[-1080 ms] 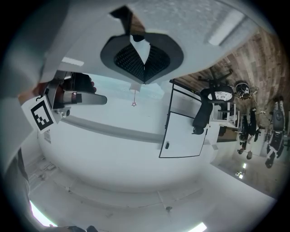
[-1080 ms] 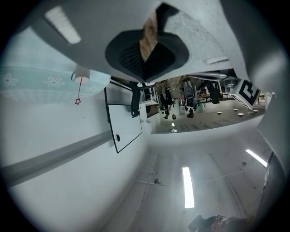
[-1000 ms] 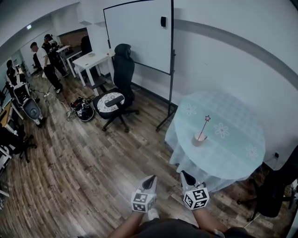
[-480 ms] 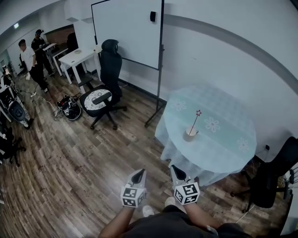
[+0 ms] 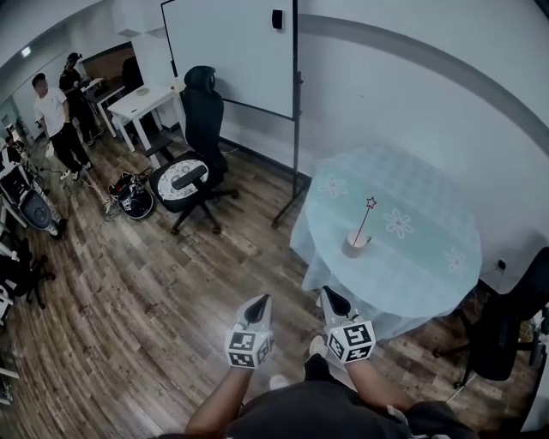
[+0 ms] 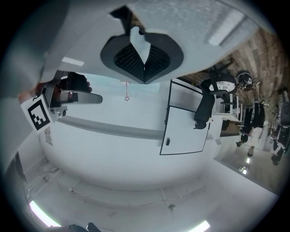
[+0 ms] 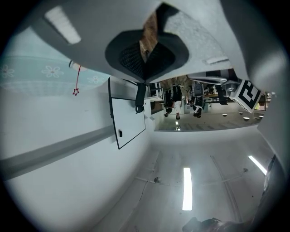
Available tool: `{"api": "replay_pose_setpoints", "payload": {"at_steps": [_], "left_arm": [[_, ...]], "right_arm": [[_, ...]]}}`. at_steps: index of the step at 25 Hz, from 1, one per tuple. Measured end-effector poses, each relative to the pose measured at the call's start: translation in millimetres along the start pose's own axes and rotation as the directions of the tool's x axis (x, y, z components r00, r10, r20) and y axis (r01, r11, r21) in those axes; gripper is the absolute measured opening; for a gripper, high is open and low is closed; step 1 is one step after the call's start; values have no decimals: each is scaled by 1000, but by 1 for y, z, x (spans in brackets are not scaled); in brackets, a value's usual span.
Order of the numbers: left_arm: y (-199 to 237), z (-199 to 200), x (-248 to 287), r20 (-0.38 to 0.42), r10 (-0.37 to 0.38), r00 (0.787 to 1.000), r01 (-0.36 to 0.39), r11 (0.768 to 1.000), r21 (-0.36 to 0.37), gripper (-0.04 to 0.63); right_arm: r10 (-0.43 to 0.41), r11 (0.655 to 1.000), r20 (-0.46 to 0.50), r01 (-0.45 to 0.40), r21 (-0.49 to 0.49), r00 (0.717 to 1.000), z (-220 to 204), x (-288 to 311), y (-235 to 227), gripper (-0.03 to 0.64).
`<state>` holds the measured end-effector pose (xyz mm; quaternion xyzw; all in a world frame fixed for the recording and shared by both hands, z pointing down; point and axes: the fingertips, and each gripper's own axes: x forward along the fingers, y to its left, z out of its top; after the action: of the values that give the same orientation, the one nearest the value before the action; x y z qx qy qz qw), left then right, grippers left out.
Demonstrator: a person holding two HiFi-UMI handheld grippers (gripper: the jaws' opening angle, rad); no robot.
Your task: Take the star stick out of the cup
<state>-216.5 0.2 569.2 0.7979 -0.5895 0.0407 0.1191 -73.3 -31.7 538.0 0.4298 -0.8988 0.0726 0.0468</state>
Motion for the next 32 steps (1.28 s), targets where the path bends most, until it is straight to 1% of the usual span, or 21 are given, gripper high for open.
{"api": "replay_pose_setpoints", "payload": {"at_steps": [8,11,15,20,26,32], "left_arm": [[-1,35,70,21,10,1000,-11,999,38,5],[-8,44,98,12,2,1000,-3,998,56,6],[-18,46,130,9,9,1000,-9,997,74,5],[-26,44,164,-21,12,1000,-10,998,69,5],[-41,40,204,-47,9,999,-6,997,75,5],[-55,39,235,-52,12,999,-8,997,78,5]], "right_arm": [[3,1000,32,-3,-2,999,24,40,-59,3],[12,1000,32,-12,5,999,29,55,-82,3],[15,1000,26,-15,24,1000,28,69,-114,3],[22,999,18,-22,39,1000,27,85,-147,3],[22,997,-11,-21,73,1000,16,93,-191,3],[21,997,-34,-18,78,999,7,95,-229,3]]}}
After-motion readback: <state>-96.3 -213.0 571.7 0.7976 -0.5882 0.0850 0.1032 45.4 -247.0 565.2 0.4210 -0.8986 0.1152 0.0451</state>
